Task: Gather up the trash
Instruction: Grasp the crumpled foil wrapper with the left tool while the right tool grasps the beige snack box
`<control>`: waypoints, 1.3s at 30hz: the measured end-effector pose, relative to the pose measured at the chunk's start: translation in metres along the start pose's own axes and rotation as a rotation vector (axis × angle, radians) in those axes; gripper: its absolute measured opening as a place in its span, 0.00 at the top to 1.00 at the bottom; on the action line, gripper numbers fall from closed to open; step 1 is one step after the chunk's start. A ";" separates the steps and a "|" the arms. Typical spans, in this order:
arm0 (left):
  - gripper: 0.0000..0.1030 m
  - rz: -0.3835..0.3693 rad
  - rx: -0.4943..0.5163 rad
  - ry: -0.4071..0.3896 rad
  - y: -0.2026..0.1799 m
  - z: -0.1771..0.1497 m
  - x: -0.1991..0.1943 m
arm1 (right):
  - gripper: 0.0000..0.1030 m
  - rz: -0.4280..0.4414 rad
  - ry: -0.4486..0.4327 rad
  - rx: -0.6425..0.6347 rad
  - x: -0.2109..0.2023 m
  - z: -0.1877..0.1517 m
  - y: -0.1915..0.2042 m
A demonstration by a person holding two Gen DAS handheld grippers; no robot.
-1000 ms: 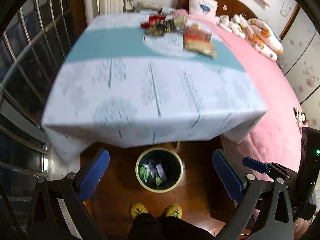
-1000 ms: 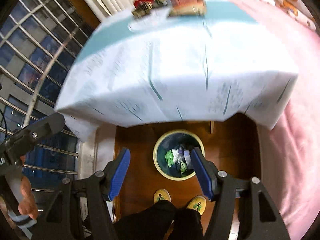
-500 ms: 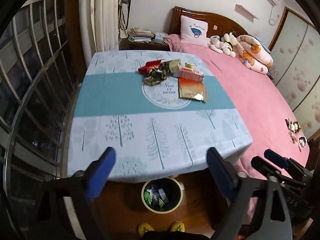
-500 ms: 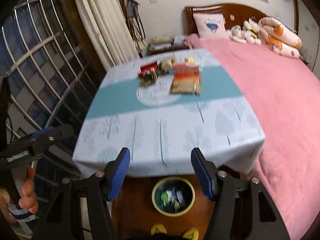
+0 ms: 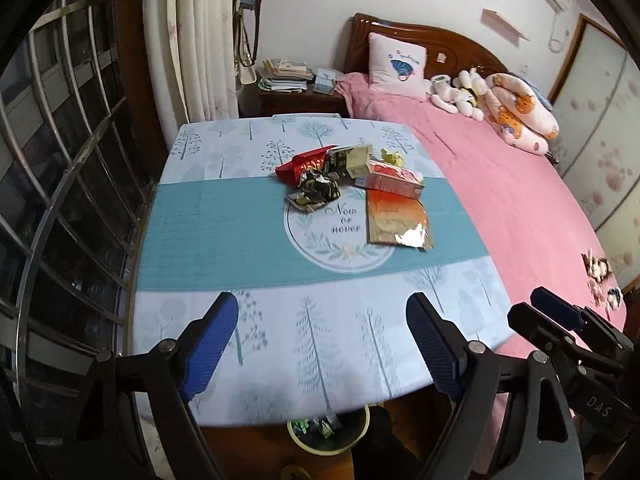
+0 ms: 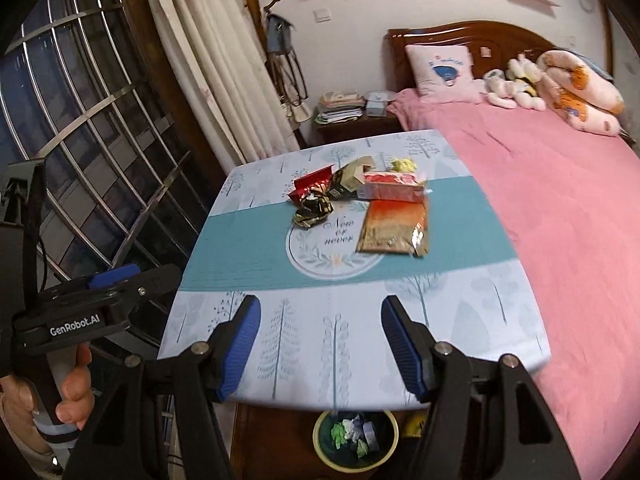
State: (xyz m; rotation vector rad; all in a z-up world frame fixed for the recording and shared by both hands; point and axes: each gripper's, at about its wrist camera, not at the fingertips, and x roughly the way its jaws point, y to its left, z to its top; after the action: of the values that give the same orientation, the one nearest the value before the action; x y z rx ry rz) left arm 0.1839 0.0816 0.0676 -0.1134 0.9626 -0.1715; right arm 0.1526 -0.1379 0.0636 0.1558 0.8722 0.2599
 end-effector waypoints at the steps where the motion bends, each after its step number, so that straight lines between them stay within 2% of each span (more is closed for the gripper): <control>1: 0.18 -0.005 -0.006 0.004 -0.001 0.008 0.009 | 0.52 0.018 0.012 -0.008 0.011 0.010 -0.006; 7: 0.18 0.033 -0.098 0.040 -0.012 0.058 0.077 | 0.58 0.100 0.113 -0.013 0.080 0.063 -0.048; 11: 0.18 0.040 -0.164 0.101 -0.019 0.092 0.136 | 0.58 0.148 0.177 -0.020 0.126 0.096 -0.076; 14: 0.18 0.082 -0.206 0.135 -0.024 0.111 0.179 | 0.58 0.186 0.226 -0.021 0.162 0.117 -0.095; 22: 0.19 0.192 -0.271 0.213 -0.018 0.140 0.271 | 0.58 0.261 0.321 -0.006 0.250 0.153 -0.118; 24: 0.22 0.212 -0.298 0.246 -0.011 0.141 0.290 | 0.58 0.279 0.337 0.005 0.265 0.158 -0.120; 30: 0.25 0.229 -0.390 0.281 0.008 0.136 0.314 | 0.58 0.332 0.359 0.019 0.297 0.175 -0.116; 37: 0.25 0.193 -0.451 0.282 0.016 0.132 0.322 | 0.58 0.356 0.394 0.030 0.324 0.184 -0.108; 39: 0.28 0.172 -0.467 0.291 0.017 0.131 0.327 | 0.58 0.363 0.399 0.037 0.331 0.185 -0.106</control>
State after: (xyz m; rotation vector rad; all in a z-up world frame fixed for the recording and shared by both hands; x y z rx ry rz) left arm 0.4765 0.0368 -0.1243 -0.4423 1.2848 0.2052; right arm 0.5158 -0.1491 -0.0878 0.3040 1.2449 0.6288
